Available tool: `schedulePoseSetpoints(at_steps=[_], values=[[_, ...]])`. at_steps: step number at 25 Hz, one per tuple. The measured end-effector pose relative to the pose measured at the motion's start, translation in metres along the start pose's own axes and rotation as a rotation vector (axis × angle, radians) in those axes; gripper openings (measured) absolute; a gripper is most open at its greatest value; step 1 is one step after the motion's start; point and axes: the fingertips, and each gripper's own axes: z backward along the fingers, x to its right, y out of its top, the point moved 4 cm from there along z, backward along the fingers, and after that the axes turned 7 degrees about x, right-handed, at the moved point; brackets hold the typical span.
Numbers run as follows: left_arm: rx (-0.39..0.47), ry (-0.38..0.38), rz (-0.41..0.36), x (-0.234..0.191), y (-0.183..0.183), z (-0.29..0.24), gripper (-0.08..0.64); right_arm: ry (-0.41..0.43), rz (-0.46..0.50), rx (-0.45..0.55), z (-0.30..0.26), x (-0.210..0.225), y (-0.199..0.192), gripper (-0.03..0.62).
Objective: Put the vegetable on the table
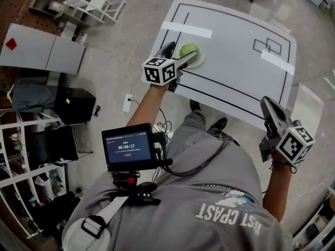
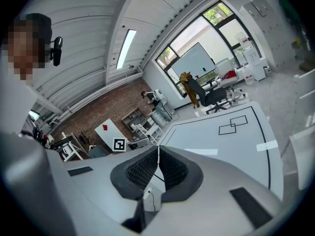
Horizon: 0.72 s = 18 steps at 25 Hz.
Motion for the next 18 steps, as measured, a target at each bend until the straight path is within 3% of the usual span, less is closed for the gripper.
schedulePoseSetpoints(at_steps=[2,8,11,15,18], values=[[0.035,-0.048,-0.064,0.023,0.022,0.023,0.451,0.019,-0.005,0.009,0.003,-0.010,-0.005,0.008],[0.148,-0.178,-0.193,0.069,0.059,0.042,0.165,0.080,0.008,0.046,-0.019,0.002,-0.004,0.008],[0.227,-0.245,-0.216,0.100,0.076,0.084,0.009,0.126,0.075,0.103,-0.009,-0.030,-0.006,0.008],[0.301,-0.342,-0.244,0.150,0.089,0.194,0.008,0.172,0.174,0.197,0.036,-0.120,-0.031,0.008],[0.320,-0.383,-0.280,0.167,0.098,0.220,0.008,0.193,0.256,0.240,0.042,-0.148,-0.030,0.008]])
